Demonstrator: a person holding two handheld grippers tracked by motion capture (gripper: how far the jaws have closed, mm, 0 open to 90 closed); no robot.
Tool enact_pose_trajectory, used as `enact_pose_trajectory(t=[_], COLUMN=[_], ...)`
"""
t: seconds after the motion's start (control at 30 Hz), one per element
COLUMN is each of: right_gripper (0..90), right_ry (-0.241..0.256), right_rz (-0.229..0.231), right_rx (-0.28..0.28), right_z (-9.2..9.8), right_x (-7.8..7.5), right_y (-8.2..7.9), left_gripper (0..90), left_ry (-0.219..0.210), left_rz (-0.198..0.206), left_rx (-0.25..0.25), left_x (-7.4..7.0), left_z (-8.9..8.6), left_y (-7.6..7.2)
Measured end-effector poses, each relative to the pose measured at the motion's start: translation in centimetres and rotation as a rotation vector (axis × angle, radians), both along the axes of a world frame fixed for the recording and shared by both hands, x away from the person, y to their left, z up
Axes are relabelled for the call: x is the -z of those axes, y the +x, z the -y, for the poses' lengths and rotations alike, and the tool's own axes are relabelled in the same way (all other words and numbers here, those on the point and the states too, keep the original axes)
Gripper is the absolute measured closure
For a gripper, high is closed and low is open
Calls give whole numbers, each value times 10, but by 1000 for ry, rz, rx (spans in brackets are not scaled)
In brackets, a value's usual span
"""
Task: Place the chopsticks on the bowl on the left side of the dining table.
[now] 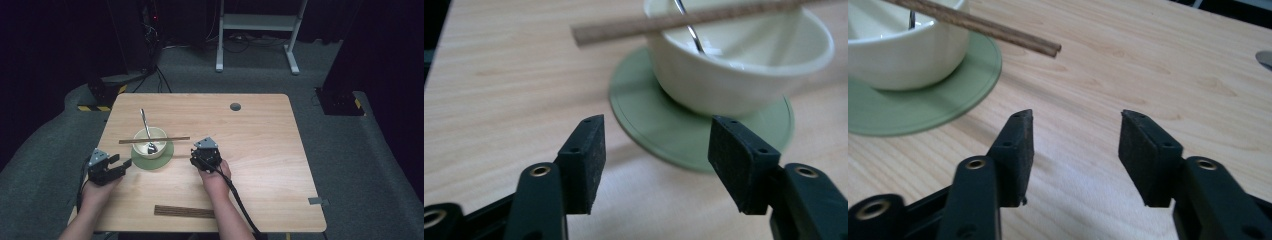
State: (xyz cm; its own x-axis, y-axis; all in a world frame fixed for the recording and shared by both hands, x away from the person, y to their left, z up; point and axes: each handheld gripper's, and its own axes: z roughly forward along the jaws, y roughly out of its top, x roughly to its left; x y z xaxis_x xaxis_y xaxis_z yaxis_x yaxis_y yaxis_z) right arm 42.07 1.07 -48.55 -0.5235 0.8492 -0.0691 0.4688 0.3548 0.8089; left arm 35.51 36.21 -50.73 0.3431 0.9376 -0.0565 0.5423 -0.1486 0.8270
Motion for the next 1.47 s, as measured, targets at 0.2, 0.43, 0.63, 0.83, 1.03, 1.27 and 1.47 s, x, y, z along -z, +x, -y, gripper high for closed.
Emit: enact_pose_trajectory(t=[0.2,0.43,0.63,0.83,1.03,1.27,1.47], right_gripper=[388,322,299,302,330,305,304], right_ry=[16,17,-10,-17,-8,-8,-6], right_rz=[-28,-54,-86,-126,-138,-139,-140], right_rx=[-10,20,98,193,212,232,241], right_z=[22,75,143,206,223,220,219], right_x=[5,11,22,32,37,37,37], right_y=[-10,-24,-41,-58,-67,-62,-63], left_gripper=[312,236,234,234,229,218,210], left_ry=[28,108,103,105,104,105,106], left_rz=[-114,-105,-106,-106,-107,-110,-111], left_rx=[92,102,86,82,83,106,121], left_x=[20,21,21,21,21,21,21], left_z=[3,7,4,4,5,5,5], left_y=[-17,-36,-43,-43,-42,-40,-39])
